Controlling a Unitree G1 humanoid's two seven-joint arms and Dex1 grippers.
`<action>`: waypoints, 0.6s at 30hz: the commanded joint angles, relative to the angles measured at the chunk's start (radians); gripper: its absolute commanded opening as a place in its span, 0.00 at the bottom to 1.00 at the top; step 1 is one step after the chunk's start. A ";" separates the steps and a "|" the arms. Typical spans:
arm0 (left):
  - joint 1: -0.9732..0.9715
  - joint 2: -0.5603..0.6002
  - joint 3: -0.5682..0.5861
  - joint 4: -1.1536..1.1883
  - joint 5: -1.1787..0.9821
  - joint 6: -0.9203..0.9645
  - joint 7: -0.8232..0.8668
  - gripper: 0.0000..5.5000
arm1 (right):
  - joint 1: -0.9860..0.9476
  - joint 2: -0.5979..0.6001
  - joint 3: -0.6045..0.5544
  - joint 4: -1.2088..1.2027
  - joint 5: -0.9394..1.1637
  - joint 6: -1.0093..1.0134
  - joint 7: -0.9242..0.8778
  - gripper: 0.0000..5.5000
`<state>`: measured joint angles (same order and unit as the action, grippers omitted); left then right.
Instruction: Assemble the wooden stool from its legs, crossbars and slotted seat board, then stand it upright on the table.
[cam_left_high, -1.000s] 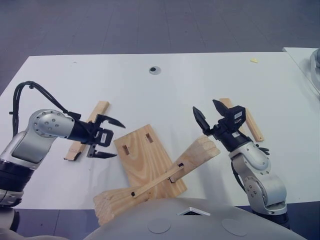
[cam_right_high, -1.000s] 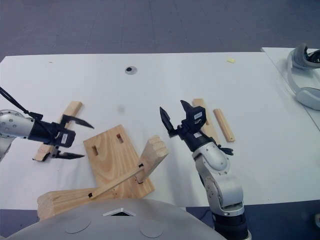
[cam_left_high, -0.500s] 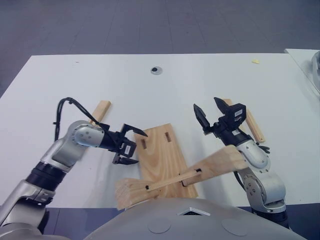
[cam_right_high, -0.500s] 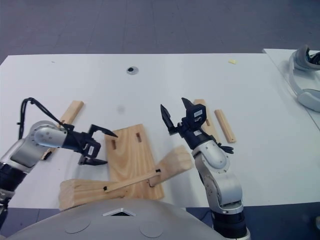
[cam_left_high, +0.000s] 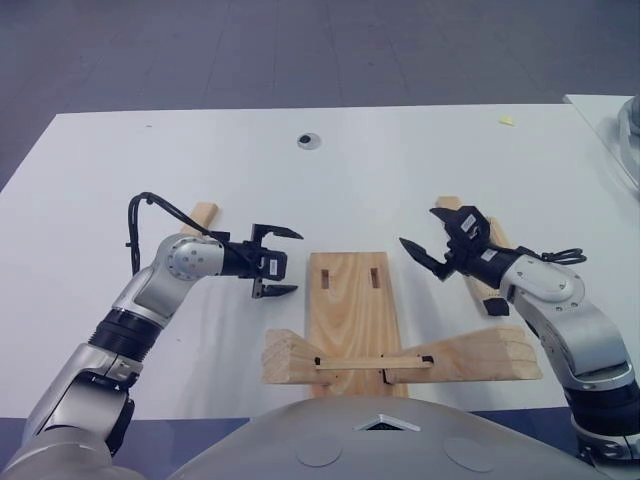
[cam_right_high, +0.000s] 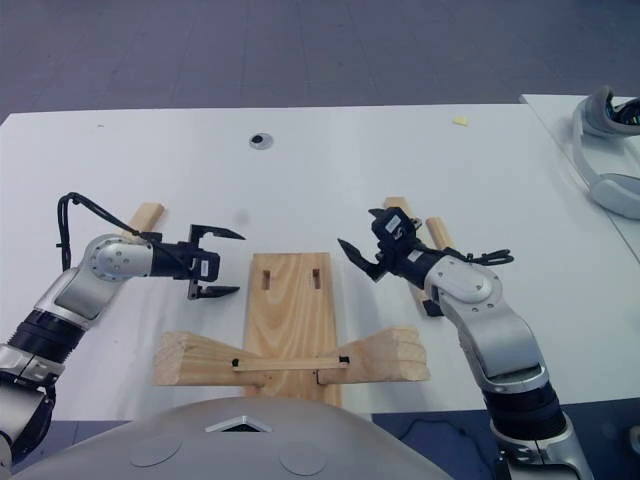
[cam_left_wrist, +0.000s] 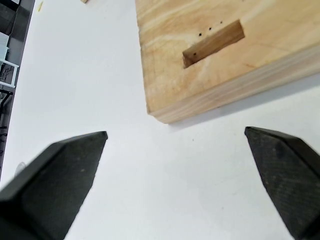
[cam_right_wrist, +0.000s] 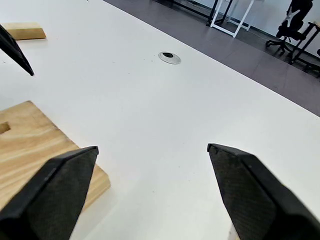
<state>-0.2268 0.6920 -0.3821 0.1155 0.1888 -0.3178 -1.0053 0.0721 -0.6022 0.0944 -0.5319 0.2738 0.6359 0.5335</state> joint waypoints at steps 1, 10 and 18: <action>0.035 0.003 -0.040 0.002 0.042 0.028 -0.007 0.93 | -0.024 -0.023 0.075 -0.015 -0.028 0.032 0.030 0.75; 0.038 -0.030 -0.067 -0.001 0.049 0.049 0.029 0.93 | -0.094 -0.078 0.184 0.089 -0.123 0.008 0.113 0.75; 0.062 -0.037 -0.073 -0.015 0.049 0.067 0.062 0.93 | -0.131 -0.030 0.248 0.130 -0.159 -0.004 0.131 0.75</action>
<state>-0.2049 0.6576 -0.4201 0.0772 0.1916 -0.2749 -0.9378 -0.0290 -0.6431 0.3238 -0.4174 0.1321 0.6439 0.6643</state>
